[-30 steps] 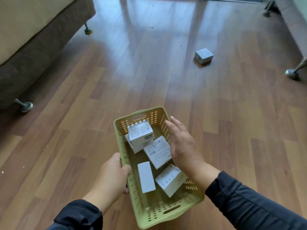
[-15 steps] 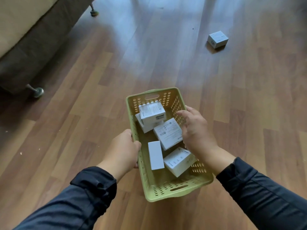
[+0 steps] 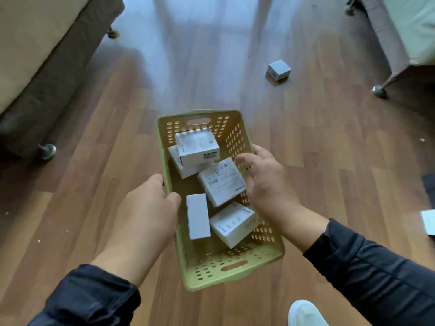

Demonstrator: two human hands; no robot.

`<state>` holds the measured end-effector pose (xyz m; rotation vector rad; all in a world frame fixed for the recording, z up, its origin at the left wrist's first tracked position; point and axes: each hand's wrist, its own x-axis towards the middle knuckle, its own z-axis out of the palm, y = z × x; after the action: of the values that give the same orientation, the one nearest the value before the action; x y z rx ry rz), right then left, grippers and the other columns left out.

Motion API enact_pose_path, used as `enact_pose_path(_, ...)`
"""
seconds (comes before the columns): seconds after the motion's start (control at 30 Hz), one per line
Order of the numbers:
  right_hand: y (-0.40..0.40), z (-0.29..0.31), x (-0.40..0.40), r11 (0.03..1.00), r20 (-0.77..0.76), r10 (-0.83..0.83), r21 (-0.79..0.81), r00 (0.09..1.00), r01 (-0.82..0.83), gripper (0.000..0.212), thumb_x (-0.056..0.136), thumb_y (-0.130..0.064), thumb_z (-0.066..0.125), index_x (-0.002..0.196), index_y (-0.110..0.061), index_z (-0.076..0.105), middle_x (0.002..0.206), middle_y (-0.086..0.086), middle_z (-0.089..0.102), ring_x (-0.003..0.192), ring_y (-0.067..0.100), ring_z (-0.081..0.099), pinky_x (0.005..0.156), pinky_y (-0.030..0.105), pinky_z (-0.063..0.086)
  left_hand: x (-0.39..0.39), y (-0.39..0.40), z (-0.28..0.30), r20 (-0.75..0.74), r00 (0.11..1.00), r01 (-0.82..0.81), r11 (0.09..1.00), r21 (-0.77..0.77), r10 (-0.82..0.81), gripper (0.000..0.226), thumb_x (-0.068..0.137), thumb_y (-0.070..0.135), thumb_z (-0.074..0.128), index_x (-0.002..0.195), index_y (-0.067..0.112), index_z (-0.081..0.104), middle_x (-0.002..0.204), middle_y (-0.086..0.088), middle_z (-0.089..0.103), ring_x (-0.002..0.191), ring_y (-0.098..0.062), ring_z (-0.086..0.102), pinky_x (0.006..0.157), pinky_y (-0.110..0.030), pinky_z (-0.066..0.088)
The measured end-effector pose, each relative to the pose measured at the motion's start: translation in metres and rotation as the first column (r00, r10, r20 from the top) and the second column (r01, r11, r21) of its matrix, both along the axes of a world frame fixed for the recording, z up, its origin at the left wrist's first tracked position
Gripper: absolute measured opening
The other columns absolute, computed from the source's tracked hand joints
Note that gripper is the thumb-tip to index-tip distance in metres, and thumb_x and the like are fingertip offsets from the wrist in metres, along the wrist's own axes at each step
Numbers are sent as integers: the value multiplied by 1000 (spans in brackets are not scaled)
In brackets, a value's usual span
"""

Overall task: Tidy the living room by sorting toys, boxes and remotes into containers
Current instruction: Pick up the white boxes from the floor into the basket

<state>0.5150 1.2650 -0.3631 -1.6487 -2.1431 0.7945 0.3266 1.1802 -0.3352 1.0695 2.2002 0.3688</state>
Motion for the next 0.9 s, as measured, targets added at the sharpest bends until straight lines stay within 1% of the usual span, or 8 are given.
enact_pose_path(0.07,-6,33,0,999,-41,-38,-17,998,38,31,98,-7,52,125,-16,62,142,-3,47,112,5,42,68,2,40,2,-2,30,-20,999,25,1000,-18,-26,12,89,29,47,89,30,59,74,3,72,66,-24,71,68,-48,60)
enact_pose_path(0.13,-15,65,3,997,-78,-83,-16,994,82,30,98,-4,49,120,-15,66,136,-1,51,107,3,42,67,-4,37,7,-5,59,-5,999,43,999,-28,-43,13,88,29,45,89,30,58,74,2,72,66,-24,71,68,-48,60)
enact_pose_path(0.4,-58,213,33,958,-115,-279,-99,953,269,28,100,-10,44,117,-16,66,129,-3,54,101,4,46,63,0,40,34,-12,202,3,982,186,979,-87,-187,12,92,24,44,90,24,56,80,0,69,70,-27,69,69,-45,60)
enact_pose_path(0.6,-91,316,62,896,-127,-420,-213,898,389,35,100,-3,40,118,-18,66,131,-6,54,100,-1,48,69,-2,40,61,-18,313,-19,951,301,939,-168,-308,14,96,23,43,87,28,53,76,4,69,67,-20,65,63,-37,55)
enact_pose_path(0.7,-95,357,86,867,-118,-477,-225,871,444,39,99,0,39,121,-20,64,137,-7,51,109,2,51,74,5,48,81,-13,360,29,945,327,931,-162,-327,13,94,26,43,91,32,55,77,4,70,69,-17,66,66,-37,56)
enact_pose_path(0.8,-87,385,113,839,-107,-521,-246,847,485,42,98,0,39,124,-24,62,143,-5,47,122,11,51,85,25,57,110,4,394,57,934,358,922,-146,-354,14,95,24,46,94,33,57,80,7,70,73,-15,65,68,-35,54)
enact_pose_path(0.87,-78,398,130,824,-104,-545,-247,832,510,45,98,2,39,125,-26,61,145,-4,45,128,14,49,88,29,57,129,18,406,63,926,377,917,-130,-372,14,95,24,47,95,33,57,81,9,70,74,-13,65,67,-34,53)
enact_pose_path(0.9,-72,404,140,816,-102,-559,-244,823,524,46,97,3,39,125,-25,62,146,-3,45,130,15,48,92,27,55,139,26,411,57,922,386,914,-128,-382,13,95,24,47,95,33,57,81,9,70,74,-13,65,66,-33,52)
